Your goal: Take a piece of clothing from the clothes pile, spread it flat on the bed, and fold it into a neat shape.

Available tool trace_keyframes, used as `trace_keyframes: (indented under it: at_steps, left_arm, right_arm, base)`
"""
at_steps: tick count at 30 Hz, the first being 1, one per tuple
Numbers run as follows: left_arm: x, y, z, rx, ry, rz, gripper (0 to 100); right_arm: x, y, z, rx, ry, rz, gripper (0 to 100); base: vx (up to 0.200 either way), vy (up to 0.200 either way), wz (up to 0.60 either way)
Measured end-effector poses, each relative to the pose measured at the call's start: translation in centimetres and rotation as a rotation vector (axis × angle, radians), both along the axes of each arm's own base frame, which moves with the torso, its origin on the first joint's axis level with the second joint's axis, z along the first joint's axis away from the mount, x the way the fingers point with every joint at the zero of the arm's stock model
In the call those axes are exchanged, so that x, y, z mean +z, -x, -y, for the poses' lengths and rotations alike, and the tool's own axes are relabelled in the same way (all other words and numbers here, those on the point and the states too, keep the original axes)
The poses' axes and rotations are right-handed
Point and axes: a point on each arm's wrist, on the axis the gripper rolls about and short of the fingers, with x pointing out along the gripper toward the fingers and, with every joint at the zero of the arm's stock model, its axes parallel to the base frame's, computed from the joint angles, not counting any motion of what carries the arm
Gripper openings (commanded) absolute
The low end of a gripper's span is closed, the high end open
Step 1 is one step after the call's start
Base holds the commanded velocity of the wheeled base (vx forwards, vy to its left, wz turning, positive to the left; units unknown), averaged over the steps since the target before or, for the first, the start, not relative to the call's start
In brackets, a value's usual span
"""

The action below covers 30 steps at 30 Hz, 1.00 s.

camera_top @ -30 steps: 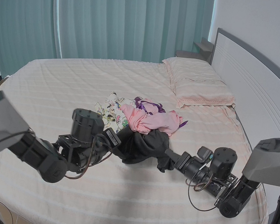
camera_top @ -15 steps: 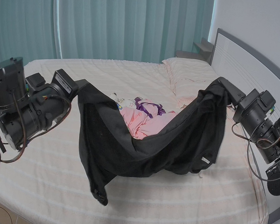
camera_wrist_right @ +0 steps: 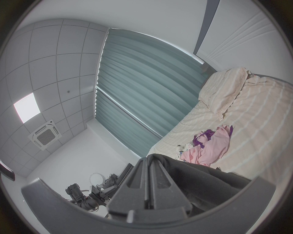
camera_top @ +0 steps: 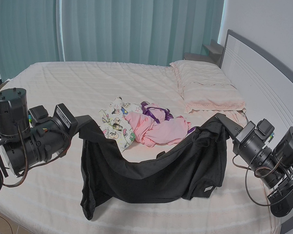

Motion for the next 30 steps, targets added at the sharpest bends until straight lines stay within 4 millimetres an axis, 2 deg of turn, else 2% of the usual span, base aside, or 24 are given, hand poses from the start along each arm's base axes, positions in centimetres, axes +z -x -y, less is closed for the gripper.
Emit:
trace_keyframes:
  at_steps: [7, 13, 28, 30]
  left_arm:
    - [-2.2, 0.3, 0.3, -0.064, 0.014, -0.103, 0]
    - [-3.0, 0.6, 0.3, -0.073, 0.001, -0.130, 0]
    - [-3.3, 0.8, 0.2, -0.064, -0.007, -0.142, 0]
    - [-3.4, 0.8, 0.2, -0.064, -0.007, -0.145, 0]
  right_arm:
    - [-2.1, 0.2, -1.3, 0.028, 0.034, -0.060, 0]
    - [-2.7, 0.7, -1.6, 0.034, 0.050, -0.083, 0]
    - [-2.1, 1.5, -1.7, 0.038, 0.048, -0.062, 0]
    - [-2.1, 1.6, -1.7, 0.033, 0.047, -0.062, 0]
  base:
    - [0.000, 0.000, 0.00]
    - [0.000, 0.000, 0.00]
    - [-0.200, 0.000, 0.00]
    - [0.000, 0.000, 0.00]
